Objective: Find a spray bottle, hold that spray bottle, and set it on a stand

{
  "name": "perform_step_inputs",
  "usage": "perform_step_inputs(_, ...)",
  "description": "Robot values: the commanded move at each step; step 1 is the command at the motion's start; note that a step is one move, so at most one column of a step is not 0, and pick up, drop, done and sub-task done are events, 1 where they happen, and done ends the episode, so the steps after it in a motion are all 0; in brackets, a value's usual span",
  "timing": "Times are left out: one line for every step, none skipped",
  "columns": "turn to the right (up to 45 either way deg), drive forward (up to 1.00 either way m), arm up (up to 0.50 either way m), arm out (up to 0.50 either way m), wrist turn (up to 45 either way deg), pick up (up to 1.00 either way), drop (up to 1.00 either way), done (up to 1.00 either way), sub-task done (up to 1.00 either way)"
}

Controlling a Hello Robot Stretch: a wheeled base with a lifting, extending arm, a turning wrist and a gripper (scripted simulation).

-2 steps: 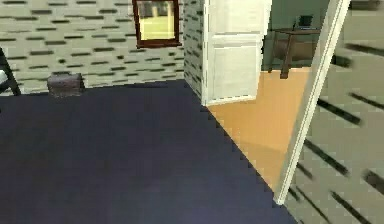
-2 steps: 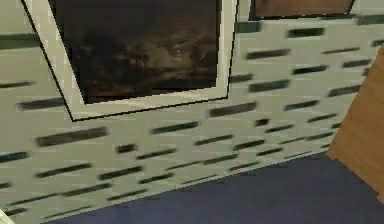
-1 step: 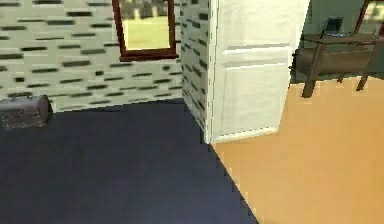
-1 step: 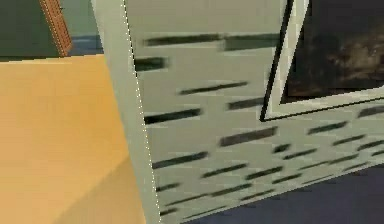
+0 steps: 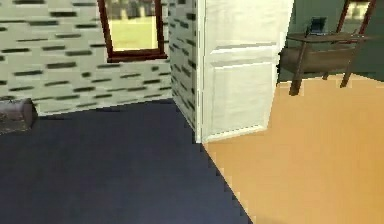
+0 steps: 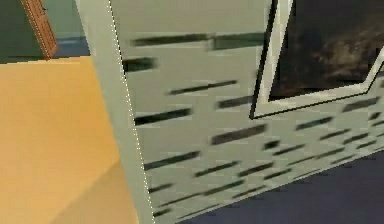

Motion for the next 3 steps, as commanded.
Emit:
perform_step_inputs(0.0,0.20,0.00,0.00,0.0,0.00,0.00,0.00,0.00)
perform_step_inputs(45.0,0.00,0.00,0.00,0.0,0.00,0.00,0.00,0.00)
perform_step_inputs(3.0,0.00,0.00,0.00,0.0,0.00,0.00,0.00,0.00)
